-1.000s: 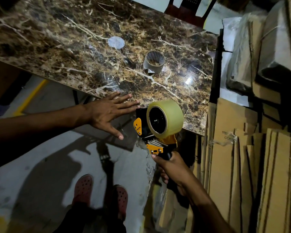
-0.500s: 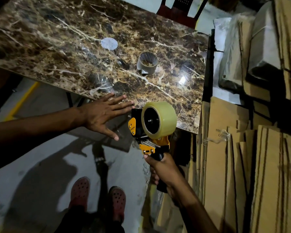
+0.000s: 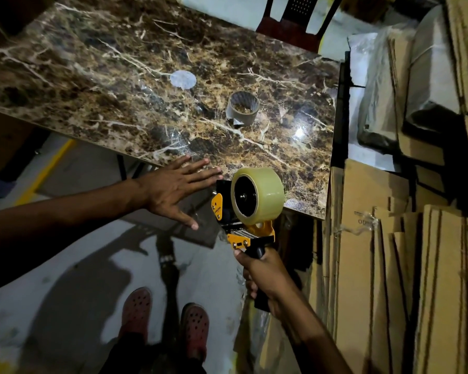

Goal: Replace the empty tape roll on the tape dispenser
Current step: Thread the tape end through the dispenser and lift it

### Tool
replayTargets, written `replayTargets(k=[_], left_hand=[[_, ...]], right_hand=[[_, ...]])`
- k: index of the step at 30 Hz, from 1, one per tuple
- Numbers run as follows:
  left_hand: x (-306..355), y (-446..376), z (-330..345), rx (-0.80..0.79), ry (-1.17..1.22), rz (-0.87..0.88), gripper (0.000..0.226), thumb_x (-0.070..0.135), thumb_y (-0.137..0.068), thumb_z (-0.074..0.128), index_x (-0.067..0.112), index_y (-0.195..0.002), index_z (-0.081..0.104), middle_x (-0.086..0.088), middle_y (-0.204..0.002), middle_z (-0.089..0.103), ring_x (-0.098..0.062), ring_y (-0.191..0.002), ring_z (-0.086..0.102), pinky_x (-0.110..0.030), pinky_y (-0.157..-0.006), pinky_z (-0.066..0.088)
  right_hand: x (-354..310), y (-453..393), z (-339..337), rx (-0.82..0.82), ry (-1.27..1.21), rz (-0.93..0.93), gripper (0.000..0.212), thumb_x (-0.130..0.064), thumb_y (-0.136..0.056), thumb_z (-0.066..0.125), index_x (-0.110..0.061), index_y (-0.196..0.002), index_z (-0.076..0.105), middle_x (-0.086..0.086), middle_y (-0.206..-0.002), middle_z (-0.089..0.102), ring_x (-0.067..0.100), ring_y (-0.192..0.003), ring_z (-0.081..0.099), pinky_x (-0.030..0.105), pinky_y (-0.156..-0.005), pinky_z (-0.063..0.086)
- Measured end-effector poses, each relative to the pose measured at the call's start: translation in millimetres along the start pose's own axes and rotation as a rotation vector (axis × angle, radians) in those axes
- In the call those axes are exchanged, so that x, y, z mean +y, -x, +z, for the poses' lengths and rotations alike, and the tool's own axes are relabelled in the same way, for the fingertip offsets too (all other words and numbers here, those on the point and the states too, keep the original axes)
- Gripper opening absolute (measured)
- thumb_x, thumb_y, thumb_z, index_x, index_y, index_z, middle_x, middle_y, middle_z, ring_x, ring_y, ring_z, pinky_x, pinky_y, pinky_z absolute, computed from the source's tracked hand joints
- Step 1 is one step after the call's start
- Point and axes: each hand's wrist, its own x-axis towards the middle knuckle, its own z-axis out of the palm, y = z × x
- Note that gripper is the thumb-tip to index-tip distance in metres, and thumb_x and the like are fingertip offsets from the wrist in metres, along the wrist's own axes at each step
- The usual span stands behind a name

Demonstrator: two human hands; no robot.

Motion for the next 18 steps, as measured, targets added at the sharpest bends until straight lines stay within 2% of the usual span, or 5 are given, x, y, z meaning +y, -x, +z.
replayTargets(k=[2,5,9,14,18], left_hand=[[-0.2,0.5,1.1,0.020,0.009,-0.002,0.129,0.103,-0.076,0.036,0.034,-0.165,-0.025,0.005,-0.174,-0.030,-0.032,-0.164,-0.022,-0.054,-0.132,-0.013],[-0.8,-0.2,2.2,0.034,0.025,0.005,0.128,0.104,-0.075,0.036,0.036,-0.166,-0.025,0.004,-0.177,-0.023,-0.033,-0.165,-0.019,-0.057,-0.133,-0.008],[-1.1,-0.3,7.5,0.079,0.021,0.012,0.127,0.105,-0.075,0.033,0.035,-0.166,-0.023,0.004,-0.179,-0.020,-0.034,-0.165,-0.016,-0.057,-0.133,-0.006],[0.6,-1.3,6.9,0.074,0.033,0.014,0.130,0.102,-0.075,0.042,0.036,-0.166,-0.023,0.004,-0.179,-0.020,-0.035,-0.165,-0.015,-0.051,-0.131,-0.013],[2.5,0.6,4.9,0.061,0.015,0.004,0.131,0.103,-0.074,0.041,0.036,-0.166,-0.024,0.004,-0.179,-0.020,-0.036,-0.165,-0.015,-0.057,-0.132,-0.009]], right_hand=[[4.7,-0.6,-0.8,0.014,0.010,0.021,0.026,-0.026,-0.101,0.066,-0.014,-0.083,0.052,-0.004,-0.046,0.038,0.011,-0.034,0.033,0.022,-0.040,0.029],[38.4,10.4,-4.7,0.046,0.092,0.155,0.030,-0.030,-0.102,0.065,-0.011,-0.083,0.051,-0.002,-0.045,0.040,0.012,-0.033,0.036,0.022,-0.039,0.030],[85.1,18.5,-14.6,0.043,0.004,0.218,0.038,-0.030,-0.102,0.066,-0.012,-0.075,0.046,0.002,-0.045,0.040,0.017,-0.035,0.036,0.025,-0.041,0.032],[87.4,17.1,-16.4,0.006,-0.115,0.111,0.027,-0.025,-0.102,0.067,-0.007,-0.086,0.054,0.003,-0.047,0.040,0.016,-0.035,0.034,0.023,-0.040,0.030],[78.0,18.4,-14.8,-0.025,-0.205,0.066,0.027,-0.022,-0.101,0.068,-0.006,-0.086,0.052,0.005,-0.047,0.037,0.017,-0.034,0.033,0.023,-0.040,0.031]])
